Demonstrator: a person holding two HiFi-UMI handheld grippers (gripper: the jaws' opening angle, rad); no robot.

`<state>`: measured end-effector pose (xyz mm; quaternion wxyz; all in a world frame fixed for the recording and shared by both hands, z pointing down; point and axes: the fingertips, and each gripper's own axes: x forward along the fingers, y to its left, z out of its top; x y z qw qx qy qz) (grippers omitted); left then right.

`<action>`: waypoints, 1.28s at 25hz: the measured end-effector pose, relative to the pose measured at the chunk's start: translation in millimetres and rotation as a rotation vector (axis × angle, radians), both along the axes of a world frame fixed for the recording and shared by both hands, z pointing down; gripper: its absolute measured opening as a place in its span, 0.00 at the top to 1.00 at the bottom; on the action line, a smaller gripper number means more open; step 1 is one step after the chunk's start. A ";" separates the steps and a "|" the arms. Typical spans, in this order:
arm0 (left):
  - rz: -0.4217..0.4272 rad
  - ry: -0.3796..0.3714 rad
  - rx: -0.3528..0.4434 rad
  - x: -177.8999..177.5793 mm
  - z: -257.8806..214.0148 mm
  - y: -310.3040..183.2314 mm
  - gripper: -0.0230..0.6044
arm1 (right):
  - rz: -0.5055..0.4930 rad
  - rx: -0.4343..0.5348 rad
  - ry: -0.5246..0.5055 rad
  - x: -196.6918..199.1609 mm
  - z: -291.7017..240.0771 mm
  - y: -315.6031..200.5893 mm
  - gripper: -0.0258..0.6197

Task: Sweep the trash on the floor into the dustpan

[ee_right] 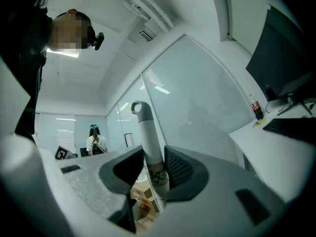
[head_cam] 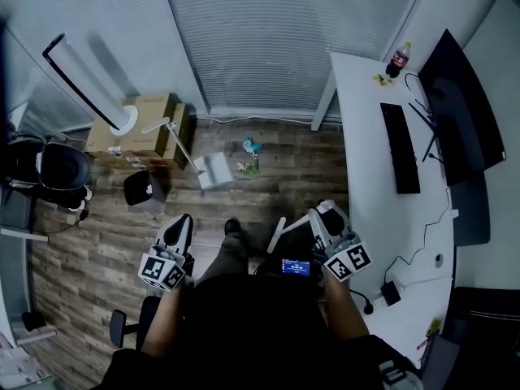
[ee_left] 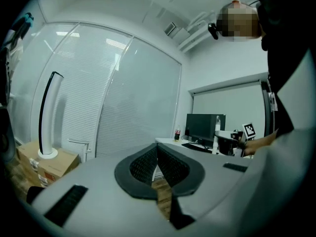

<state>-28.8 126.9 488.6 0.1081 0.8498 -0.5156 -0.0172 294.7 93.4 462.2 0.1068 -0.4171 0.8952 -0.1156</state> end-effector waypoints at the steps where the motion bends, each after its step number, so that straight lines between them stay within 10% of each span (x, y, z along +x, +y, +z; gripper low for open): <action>1: 0.001 0.003 -0.007 -1.9 3.5 -8.6 0.97 | 0.007 -0.005 -0.002 -1.6 0.4 -4.8 0.79; 32: 0.011 0.077 0.009 -147.6 13.4 -257.3 0.97 | 0.068 -0.015 0.137 -101.5 -31.9 -277.3 0.79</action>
